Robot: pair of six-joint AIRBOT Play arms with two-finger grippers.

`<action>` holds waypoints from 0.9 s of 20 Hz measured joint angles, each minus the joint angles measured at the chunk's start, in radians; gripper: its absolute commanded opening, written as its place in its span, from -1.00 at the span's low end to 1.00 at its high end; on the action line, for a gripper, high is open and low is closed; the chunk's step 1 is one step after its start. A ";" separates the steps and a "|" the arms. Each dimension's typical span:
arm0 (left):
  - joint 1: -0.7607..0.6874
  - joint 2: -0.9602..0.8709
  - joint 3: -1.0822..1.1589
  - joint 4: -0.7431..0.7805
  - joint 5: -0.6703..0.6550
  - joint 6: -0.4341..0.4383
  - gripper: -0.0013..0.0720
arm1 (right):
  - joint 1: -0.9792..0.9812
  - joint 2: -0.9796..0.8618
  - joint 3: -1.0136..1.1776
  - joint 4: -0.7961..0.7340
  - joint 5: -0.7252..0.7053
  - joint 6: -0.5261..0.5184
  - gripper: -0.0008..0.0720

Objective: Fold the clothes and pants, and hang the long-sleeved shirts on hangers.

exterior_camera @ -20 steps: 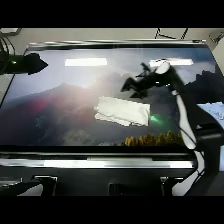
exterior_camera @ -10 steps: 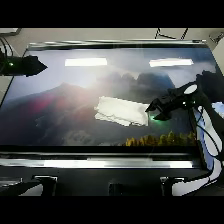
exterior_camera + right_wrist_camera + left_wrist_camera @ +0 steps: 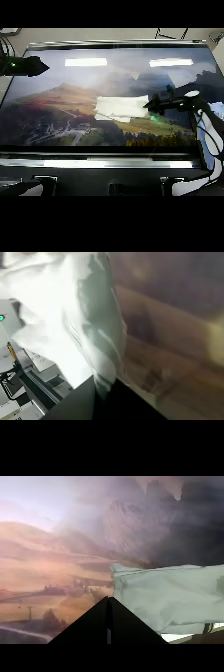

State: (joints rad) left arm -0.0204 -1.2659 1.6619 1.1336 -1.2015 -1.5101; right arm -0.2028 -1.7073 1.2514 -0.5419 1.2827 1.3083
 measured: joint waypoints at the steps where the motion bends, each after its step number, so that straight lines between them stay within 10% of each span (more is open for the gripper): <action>1: 0.000 0.000 0.000 0.000 0.000 0.000 -0.90 | -0.026 0.017 0.058 0.003 0.027 0.001 -0.89; 18: -0.002 0.000 0.000 0.000 0.011 0.039 -0.90 | -0.724 0.295 0.734 -0.250 0.330 0.484 -0.89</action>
State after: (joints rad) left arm -0.0227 -1.2663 1.6615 1.1339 -1.1904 -1.4708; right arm -0.9272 -1.4120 1.9850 -0.7921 1.6127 1.7920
